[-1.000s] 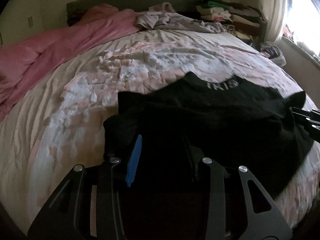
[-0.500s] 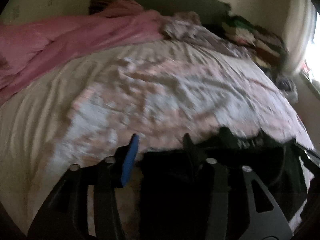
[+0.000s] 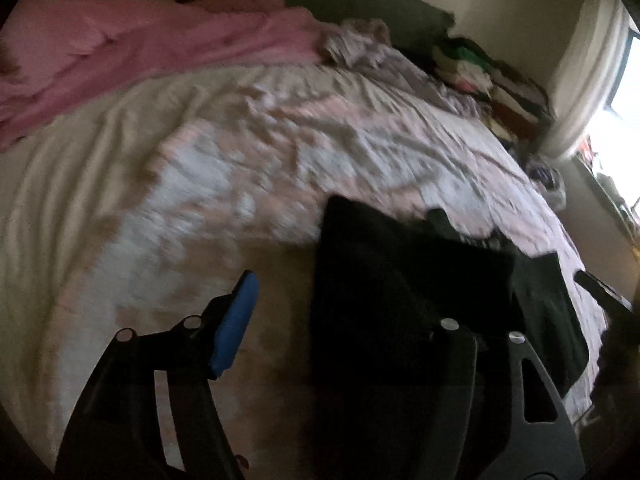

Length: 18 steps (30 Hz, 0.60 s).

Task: Fold small clothes

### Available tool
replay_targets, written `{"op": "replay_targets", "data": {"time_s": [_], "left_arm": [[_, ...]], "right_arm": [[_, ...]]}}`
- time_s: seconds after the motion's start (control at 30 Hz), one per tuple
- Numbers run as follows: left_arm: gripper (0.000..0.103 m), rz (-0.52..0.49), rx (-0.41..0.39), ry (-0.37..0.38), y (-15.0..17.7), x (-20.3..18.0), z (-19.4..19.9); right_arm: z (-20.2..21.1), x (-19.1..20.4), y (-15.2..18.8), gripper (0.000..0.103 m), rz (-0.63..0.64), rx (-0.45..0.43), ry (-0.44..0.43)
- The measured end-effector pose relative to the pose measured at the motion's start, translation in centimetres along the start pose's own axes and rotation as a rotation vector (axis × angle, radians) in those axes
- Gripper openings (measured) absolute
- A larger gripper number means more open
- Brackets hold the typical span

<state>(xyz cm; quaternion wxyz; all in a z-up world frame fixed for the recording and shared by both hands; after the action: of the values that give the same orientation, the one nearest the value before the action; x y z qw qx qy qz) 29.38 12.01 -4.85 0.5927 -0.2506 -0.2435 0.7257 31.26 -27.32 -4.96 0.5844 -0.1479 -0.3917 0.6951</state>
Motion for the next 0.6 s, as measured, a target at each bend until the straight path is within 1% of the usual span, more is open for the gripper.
{"op": "replay_targets", "data": {"time_s": [0.07,0.13,0.17,0.2,0.23,0.27,0.3,0.33,0.4,0.47,0.53,0.57,0.6], "left_arm": [[0.062,-0.031,0.010,-0.007,0.4,-1.2,-1.0],[0.062,-0.047,0.024,-0.018,0.7,-2.0,-2.2],[0.057,-0.049,0.026,-0.021,0.9,-2.2,-2.5],[0.024,-0.055,0.021,-0.032,1.1,-2.3,-2.8],[0.012,-0.061,0.013,-0.038,1.2,-2.4,-2.8],[0.010,-0.064,0.002,-0.040,1.4,-2.4,-2.7],[0.007,-0.061,-0.016,-0.032,1.3,-2.3,-2.1],[0.006,-0.053,-0.030,-0.021,1.2,-2.1,-1.6],[0.005,-0.022,-0.072,-0.004,0.6,-1.4,-0.1],[0.005,-0.013,-0.089,-0.007,0.2,-1.1,0.7],[0.005,-0.021,-0.086,-0.031,0.3,-1.0,0.5],[0.005,-0.021,-0.077,-0.042,0.6,-0.9,0.1],[0.005,-0.015,-0.050,-0.054,1.0,-0.7,-0.8]], "right_arm": [[-0.7,-0.7,0.6,0.076,-0.030,0.019,0.004],[-1.7,-1.9,1.3,0.076,-0.069,0.038,0.031],[-2.1,-2.3,1.6,0.076,-0.086,0.047,0.031],[-2.5,-2.6,1.9,0.070,-0.104,0.059,0.022],[-3.0,-2.9,2.3,0.039,-0.122,0.075,-0.005],[-3.3,-2.9,2.5,0.026,-0.129,0.084,-0.047],[-3.2,-2.8,2.5,0.020,-0.139,0.077,-0.080],[-2.8,-2.7,2.4,0.012,-0.145,0.054,-0.083],[-1.9,-2.2,1.9,0.007,-0.117,0.023,-0.072],[-0.9,-1.9,1.3,0.007,-0.093,-0.021,-0.057],[-0.7,-2.2,1.2,0.007,-0.094,-0.030,-0.040],[-1.0,-2.3,1.3,0.007,-0.094,-0.020,-0.029],[-1.6,-2.7,1.6,0.007,-0.097,-0.001,-0.011]]}}
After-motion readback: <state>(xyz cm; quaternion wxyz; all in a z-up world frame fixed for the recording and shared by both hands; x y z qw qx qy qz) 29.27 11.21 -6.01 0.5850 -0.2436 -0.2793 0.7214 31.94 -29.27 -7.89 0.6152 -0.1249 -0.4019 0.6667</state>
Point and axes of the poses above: each gripper's, at about its wrist camera, not at the fingertips, and z roughly against the way its jaws point, x to its left, y to its underside, the point moved 5 cm from there along -z, roughly the way its jaws point, and after that the axes turned 14 degrees about -y, right-handed, at the moved point
